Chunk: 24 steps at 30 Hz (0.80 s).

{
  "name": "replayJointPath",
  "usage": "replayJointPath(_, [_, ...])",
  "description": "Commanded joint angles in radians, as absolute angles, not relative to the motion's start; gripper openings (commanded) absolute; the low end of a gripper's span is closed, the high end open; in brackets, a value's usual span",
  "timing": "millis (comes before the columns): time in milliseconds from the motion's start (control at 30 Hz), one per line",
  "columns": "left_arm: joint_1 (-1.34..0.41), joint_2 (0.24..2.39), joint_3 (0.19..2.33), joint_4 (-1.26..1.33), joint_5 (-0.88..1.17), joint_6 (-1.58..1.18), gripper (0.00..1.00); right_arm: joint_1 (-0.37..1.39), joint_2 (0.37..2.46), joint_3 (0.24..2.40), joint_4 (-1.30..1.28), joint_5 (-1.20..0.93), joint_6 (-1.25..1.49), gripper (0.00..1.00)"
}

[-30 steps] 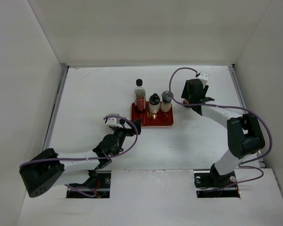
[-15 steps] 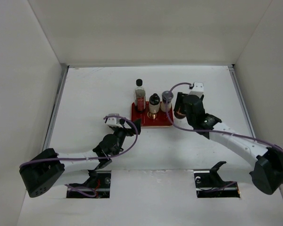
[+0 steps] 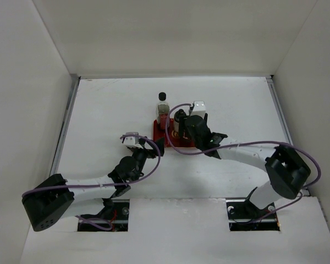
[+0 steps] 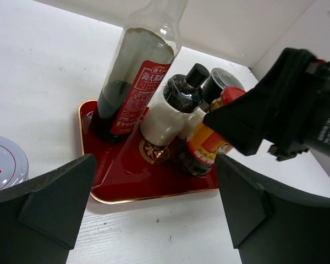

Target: Organize the condiment bottles

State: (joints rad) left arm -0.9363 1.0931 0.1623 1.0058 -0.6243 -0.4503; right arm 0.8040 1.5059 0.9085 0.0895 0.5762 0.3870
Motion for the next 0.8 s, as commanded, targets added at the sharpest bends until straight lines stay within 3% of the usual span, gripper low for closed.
replayJointPath(0, [-0.938, 1.068, 0.19, 1.042, -0.632, -0.454, 0.89, 0.806, 1.515, 0.986, 0.302, 0.606, 0.371, 0.53])
replayJointPath(200, [-0.93, 1.074, 0.193, 1.034, -0.65, -0.454, 0.89, 0.814, 1.551, 0.945, 0.308, 0.614, 0.383, 0.59])
replayJointPath(367, [-0.929, 1.063, 0.201, 1.023, -0.683, -0.449, 0.89, 0.818, 1.517, 0.922, 0.299, 0.621, 0.387, 0.88])
replayJointPath(467, [-0.929, 1.055, 0.215, 0.994, -0.704, -0.443, 0.89, 0.82, 1.444, 0.91, 0.295, 0.621, 0.373, 0.98])
replayJointPath(767, [-0.917, 0.894, 0.412, 0.458, -0.825, -0.44, 0.93, 0.811, 1.126, 0.761, 0.258, 0.578, 0.368, 1.0])
